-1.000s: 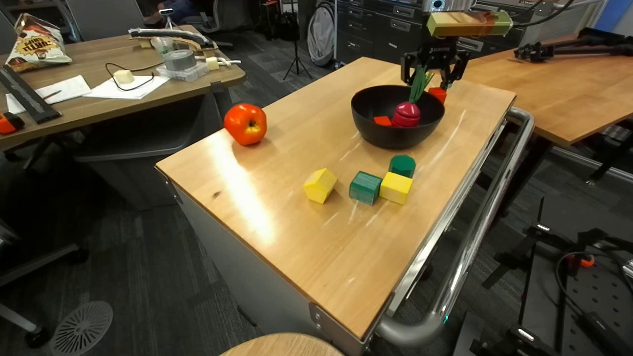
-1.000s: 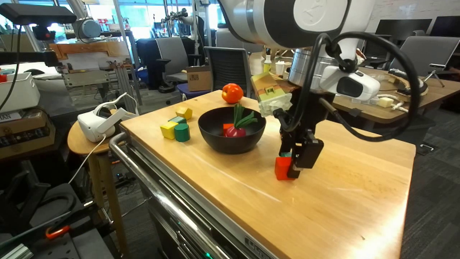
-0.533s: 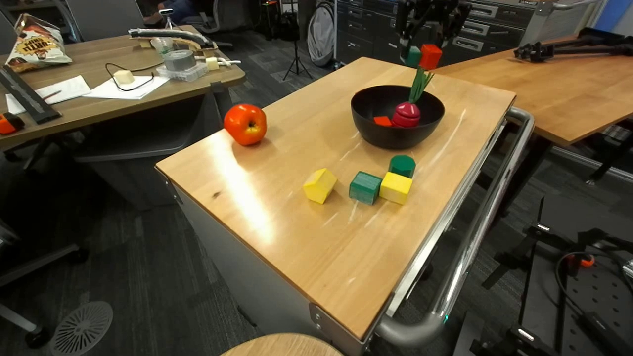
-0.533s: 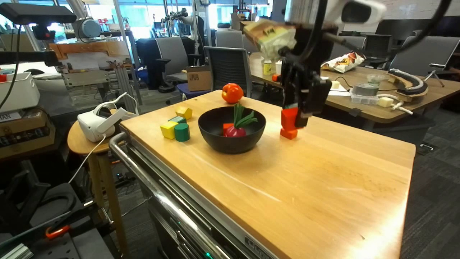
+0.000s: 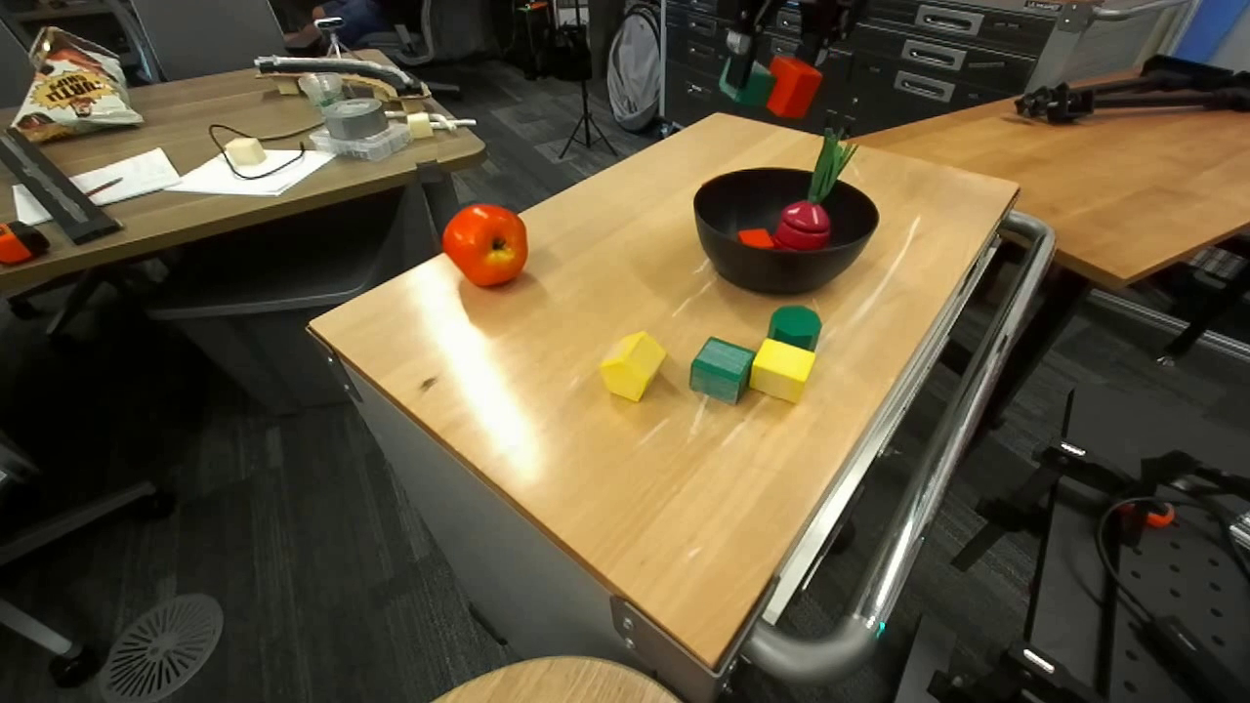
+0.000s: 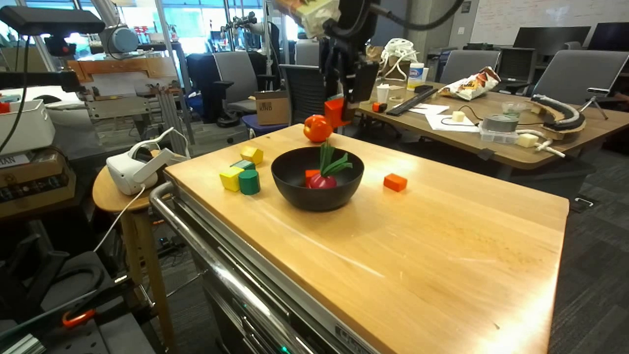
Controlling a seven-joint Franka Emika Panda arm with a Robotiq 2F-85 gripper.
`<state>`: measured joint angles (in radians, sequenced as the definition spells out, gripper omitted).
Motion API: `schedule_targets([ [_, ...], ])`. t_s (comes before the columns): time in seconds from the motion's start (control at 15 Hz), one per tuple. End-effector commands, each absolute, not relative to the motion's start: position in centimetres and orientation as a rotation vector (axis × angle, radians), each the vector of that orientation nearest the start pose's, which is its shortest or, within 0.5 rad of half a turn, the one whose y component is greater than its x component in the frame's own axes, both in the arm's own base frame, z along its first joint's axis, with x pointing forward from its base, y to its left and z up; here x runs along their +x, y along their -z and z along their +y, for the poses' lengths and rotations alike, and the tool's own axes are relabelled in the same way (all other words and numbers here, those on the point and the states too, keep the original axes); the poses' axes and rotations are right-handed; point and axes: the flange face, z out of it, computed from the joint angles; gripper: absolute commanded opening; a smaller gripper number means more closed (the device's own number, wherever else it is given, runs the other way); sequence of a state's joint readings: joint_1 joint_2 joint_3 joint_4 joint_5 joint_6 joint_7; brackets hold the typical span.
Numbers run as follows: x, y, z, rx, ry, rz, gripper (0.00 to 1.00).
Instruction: Put the beetroot and the blocks in the bowl then move the apple to the right
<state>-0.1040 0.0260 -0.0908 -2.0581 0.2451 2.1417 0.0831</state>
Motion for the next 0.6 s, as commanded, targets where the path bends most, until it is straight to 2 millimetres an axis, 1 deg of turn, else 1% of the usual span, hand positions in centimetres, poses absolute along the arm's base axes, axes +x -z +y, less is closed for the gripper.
schedule_targets([
  [0.0, 56.2, -38.8, -8.6, -2.862, -0.006, 0.538, 0.43],
  [0.2, 56.5, -36.0, -8.5, -2.875, -0.091, 0.539, 0.43],
  [0.4, 56.5, -34.2, -8.5, -2.878, -0.140, 0.527, 0.43],
  [0.47, 56.4, -34.1, -8.2, -2.882, -0.148, 0.481, 0.92],
  [0.53, 56.4, -34.3, -8.0, -2.884, -0.147, 0.445, 0.93],
])
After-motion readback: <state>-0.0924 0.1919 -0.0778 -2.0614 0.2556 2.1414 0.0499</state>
